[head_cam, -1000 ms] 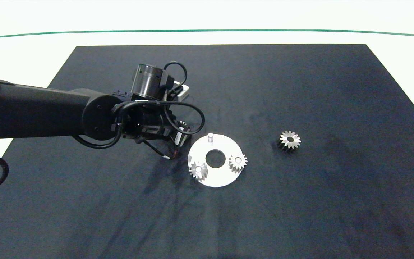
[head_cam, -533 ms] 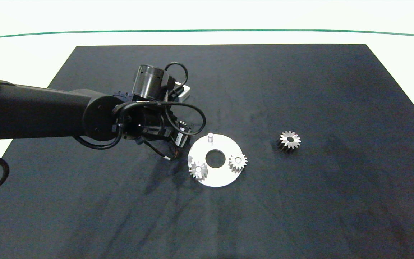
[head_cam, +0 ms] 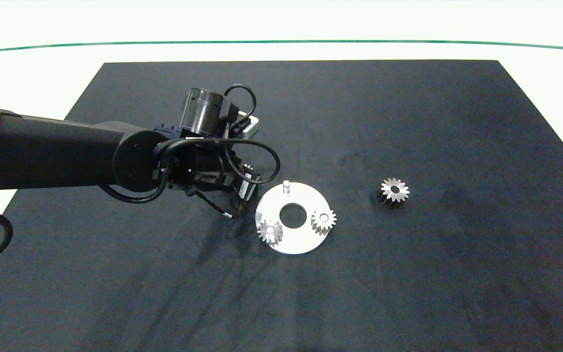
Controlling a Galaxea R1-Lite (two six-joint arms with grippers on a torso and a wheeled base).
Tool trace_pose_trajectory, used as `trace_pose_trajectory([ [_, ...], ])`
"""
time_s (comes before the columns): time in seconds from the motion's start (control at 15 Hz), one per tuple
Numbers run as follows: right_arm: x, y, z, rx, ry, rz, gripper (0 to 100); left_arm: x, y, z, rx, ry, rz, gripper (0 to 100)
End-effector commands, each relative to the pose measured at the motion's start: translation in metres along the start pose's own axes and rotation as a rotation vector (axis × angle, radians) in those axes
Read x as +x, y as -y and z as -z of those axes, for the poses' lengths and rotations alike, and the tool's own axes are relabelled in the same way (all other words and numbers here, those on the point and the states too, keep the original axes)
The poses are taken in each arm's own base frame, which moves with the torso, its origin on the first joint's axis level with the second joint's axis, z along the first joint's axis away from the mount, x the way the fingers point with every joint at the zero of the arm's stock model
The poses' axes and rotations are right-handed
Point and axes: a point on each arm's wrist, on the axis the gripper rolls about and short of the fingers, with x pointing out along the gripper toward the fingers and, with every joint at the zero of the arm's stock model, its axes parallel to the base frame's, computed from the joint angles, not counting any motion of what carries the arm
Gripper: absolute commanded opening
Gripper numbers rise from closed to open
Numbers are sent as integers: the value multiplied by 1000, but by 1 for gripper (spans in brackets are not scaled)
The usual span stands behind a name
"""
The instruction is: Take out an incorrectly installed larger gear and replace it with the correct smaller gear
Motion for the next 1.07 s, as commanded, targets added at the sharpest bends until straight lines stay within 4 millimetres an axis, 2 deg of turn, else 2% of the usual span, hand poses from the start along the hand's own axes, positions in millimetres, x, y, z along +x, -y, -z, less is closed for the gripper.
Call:
trace_pose_trajectory([
  [0.07, 0, 0, 0, 1, -2, 3, 100, 7, 1, 3, 7, -12, 0, 24],
  [0.53, 0, 0, 0, 1, -2, 2, 100, 3, 2, 2, -11, -10, 2, 11],
  [1.07, -2, 0, 1, 2, 4, 0, 100, -15, 8, -9, -3, 41, 19, 10],
])
